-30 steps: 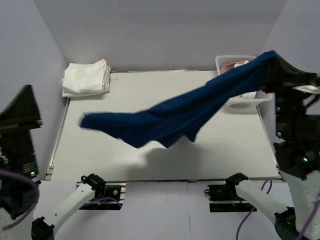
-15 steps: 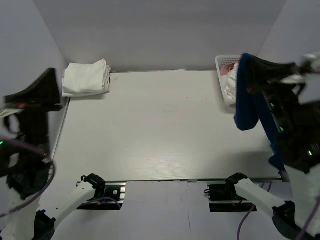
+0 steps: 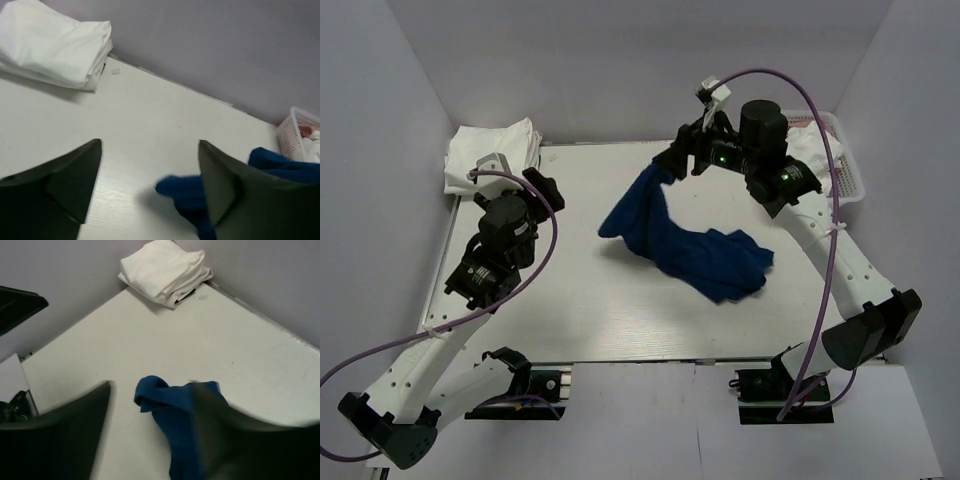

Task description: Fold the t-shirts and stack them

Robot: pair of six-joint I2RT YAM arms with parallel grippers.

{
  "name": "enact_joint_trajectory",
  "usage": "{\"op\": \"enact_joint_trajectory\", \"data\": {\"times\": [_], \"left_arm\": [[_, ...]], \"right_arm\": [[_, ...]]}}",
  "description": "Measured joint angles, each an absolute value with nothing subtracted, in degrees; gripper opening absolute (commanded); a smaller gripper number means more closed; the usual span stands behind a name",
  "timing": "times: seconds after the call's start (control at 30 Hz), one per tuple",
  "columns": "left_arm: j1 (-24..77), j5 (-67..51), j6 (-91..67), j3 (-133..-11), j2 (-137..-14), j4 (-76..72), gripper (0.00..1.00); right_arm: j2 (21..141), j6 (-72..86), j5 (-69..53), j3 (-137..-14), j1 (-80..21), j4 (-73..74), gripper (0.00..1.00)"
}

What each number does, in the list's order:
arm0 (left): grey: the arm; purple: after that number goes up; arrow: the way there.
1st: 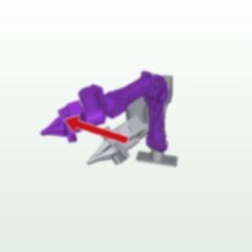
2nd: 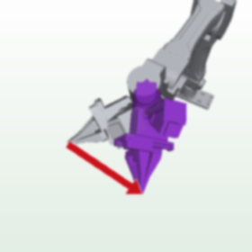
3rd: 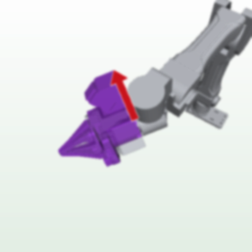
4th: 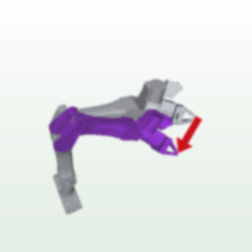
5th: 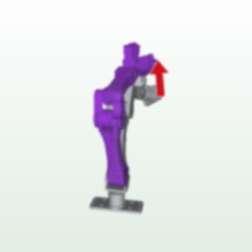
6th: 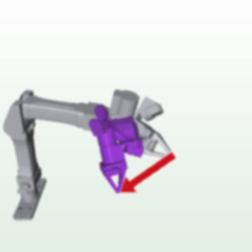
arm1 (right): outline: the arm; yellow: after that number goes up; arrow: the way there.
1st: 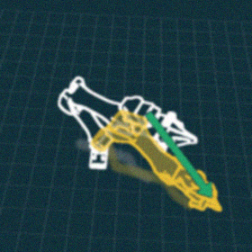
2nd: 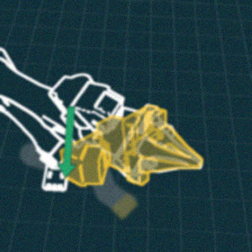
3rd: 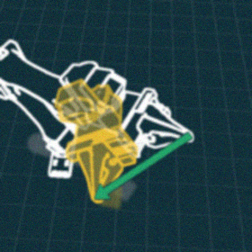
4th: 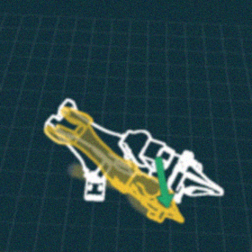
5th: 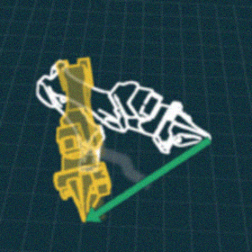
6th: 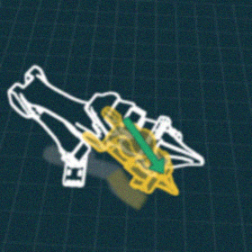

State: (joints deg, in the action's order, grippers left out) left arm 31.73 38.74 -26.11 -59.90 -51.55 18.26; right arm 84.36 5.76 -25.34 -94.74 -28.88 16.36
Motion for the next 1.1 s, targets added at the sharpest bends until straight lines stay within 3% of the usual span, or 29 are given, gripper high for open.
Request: {"op": "enact_joint_trajectory", "data": {"times": [0.07, 0.2, 0.4, 0.73, 0.83, 1.1], "left_arm": [[31.7, 39.2, -28.0, -58.8, -50.3, 18.9, 1.0], [31.7, 39.2, -29.9, -57.1, -50.4, 19.5, 1.0], [31.6, 37.1, -30.4, -57.1, -63.0, 19.5, 1.0], [32.5, 11.7, -20.7, -62.7, -86.9, 15.8, 1.0], [32.8, 8.1, -19.1, -69.8, -94.9, 16.1, 1.0], [32.9, 10.1, -17.5, -102.5, -121.6, 23.4, 0.96]], "right_arm": [[83.1, 5.6, -23.5, -89.8, -29.0, 14.7, 0.9], [81.5, 7.4, -15.8, -78.7, -28.7, 11.8, 0.9], [79.0, 12.8, -3.2, -61.7, -27.7, 10.4, 0.9], [63.1, 26.1, 14.4, -41.8, -27.4, 13.3, 0.9], [60.3, 29.6, 19.5, -38.9, -27.4, 14.9, 0.9], [61.4, 34.8, 30.3, -36.6, -24.8, 17.4, 0.9]]}}
